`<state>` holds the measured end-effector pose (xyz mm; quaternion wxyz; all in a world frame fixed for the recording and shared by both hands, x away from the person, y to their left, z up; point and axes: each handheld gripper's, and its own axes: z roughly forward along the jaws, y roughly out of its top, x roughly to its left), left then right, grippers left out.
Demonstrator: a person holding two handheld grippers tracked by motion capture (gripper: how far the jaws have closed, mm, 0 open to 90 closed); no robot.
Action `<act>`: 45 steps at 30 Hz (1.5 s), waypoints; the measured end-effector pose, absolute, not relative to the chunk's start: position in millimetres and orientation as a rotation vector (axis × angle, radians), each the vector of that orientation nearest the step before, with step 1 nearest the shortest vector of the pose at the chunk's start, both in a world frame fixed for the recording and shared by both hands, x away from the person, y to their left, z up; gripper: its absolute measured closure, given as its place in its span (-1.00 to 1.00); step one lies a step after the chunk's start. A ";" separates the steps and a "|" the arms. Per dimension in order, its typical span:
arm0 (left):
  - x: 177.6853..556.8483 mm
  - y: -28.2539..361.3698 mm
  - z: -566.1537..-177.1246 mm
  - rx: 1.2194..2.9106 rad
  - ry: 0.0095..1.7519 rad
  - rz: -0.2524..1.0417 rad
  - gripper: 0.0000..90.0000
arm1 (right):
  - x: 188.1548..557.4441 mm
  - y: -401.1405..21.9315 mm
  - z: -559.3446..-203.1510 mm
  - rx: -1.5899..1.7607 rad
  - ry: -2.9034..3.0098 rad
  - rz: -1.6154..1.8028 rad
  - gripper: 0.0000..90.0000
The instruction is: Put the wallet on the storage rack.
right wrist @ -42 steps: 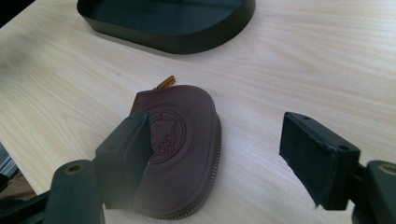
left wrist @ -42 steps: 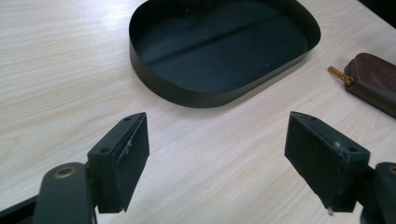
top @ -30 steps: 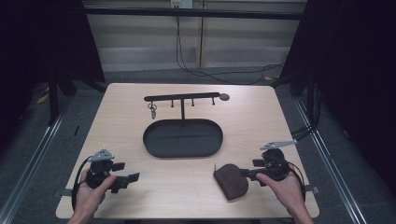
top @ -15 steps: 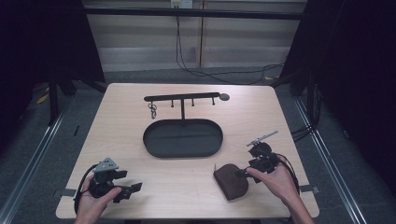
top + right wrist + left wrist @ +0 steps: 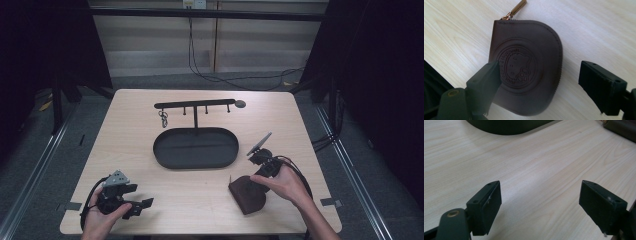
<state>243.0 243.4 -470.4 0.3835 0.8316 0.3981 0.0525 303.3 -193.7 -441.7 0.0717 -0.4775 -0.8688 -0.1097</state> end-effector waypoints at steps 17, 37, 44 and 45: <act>244.8 246.7 -468.7 2.107 1.032 0.148 -0.55 | 310.4 -176.8 -465.1 -1.429 -2.577 -0.233 -0.75; 245.5 249.2 -466.1 2.078 1.038 0.157 -0.55 | 315.8 -190.4 -458.5 -1.445 -2.485 -0.346 -0.14; 244.9 249.6 -465.4 2.074 1.038 0.154 -0.55 | 317.7 -187.5 -447.2 -1.452 -2.518 -0.344 0.14; 245.0 249.9 -465.5 2.077 1.037 0.152 -0.55 | 317.7 -188.1 -441.2 -1.461 -2.518 -0.374 0.29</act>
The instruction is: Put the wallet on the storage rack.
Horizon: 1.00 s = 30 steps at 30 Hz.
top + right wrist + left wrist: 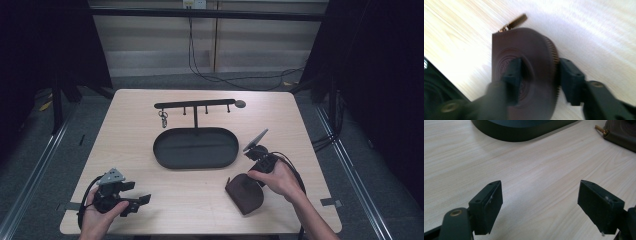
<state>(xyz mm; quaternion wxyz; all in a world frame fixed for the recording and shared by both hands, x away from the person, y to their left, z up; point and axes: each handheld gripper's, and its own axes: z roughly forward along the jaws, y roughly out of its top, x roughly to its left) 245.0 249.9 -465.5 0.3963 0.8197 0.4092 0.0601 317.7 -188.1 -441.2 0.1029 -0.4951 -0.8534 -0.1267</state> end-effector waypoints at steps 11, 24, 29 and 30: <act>245.2 251.0 -465.3 2.061 1.032 0.124 -0.55 | 318.4 -187.1 -427.6 -1.451 -2.545 -0.409 0.49; 246.1 251.1 -466.1 2.068 1.027 0.105 -0.55 | 319.6 -191.7 -410.1 -1.465 -2.553 -0.408 0.63; 246.2 249.8 -467.1 2.077 1.039 0.109 -0.55 | 319.6 -191.5 -406.3 -1.477 -2.573 -0.390 0.63; 246.5 249.9 -467.4 2.085 1.035 0.109 -0.55 | 319.6 -191.6 -404.6 -1.481 -2.574 -0.391 0.63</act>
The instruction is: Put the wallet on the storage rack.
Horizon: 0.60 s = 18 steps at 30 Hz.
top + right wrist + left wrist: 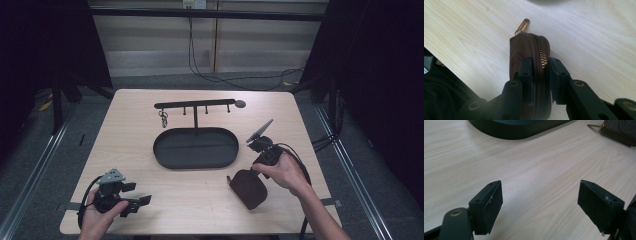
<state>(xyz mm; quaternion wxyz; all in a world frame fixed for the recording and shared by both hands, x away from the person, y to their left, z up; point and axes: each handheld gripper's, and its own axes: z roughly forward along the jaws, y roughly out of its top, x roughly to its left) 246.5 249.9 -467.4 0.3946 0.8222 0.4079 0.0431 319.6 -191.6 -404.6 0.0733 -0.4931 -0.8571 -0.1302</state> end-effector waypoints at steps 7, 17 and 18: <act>246.7 250.1 -467.9 2.086 1.039 0.110 -0.55 | 319.9 -193.3 -393.3 -1.467 -2.595 -0.388 0.63; 248.6 252.9 -468.1 2.086 1.049 0.103 -0.55 | 323.3 -199.7 -379.9 -1.496 -2.592 -0.391 0.63; 248.6 252.9 -468.1 2.086 1.049 0.103 -0.55 | 323.3 -199.7 -379.9 -1.496 -2.592 -0.391 0.63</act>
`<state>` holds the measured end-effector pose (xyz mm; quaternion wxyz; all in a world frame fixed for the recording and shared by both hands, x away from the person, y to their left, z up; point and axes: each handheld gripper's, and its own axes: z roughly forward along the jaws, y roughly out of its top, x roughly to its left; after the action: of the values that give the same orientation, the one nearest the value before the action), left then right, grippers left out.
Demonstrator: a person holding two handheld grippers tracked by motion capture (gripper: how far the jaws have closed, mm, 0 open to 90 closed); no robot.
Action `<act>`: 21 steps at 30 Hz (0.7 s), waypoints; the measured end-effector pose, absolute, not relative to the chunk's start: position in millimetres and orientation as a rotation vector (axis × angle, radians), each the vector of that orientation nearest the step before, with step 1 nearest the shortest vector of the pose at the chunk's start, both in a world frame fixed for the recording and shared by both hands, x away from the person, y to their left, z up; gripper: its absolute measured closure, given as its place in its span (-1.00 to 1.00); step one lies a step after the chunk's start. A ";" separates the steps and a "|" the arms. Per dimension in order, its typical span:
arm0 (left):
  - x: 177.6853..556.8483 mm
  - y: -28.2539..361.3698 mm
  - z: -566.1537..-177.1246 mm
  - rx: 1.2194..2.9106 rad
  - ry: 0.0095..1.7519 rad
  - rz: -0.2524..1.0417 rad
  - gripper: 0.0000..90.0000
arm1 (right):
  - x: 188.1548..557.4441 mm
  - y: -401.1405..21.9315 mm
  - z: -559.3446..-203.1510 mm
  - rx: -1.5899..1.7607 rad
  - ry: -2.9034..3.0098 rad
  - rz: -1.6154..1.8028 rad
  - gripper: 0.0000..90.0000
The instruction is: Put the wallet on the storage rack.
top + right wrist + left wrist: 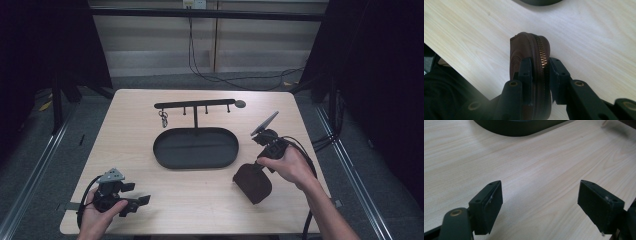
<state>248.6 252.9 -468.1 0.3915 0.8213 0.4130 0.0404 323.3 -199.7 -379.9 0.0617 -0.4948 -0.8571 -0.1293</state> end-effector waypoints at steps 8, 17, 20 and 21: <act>247.4 251.9 -467.6 2.089 1.029 0.099 -0.55 | 326.4 -204.2 -365.9 -1.547 -2.608 -0.386 0.63; 247.3 251.3 -467.8 2.089 1.027 0.093 -0.55 | 332.2 -204.4 -354.5 -1.569 -2.620 -0.379 0.63; 247.4 251.4 -467.6 2.091 1.023 0.091 -0.55 | 334.6 -202.8 -351.6 -1.575 -2.623 -0.375 0.63; 247.4 251.1 -468.0 2.090 1.020 0.095 -0.55 | 335.8 -202.7 -351.1 -1.578 -2.624 -0.373 0.63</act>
<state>247.4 251.1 -468.0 0.3958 0.8247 0.4023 0.0375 335.8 -202.7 -351.1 0.0284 -0.5113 -0.8504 -0.1208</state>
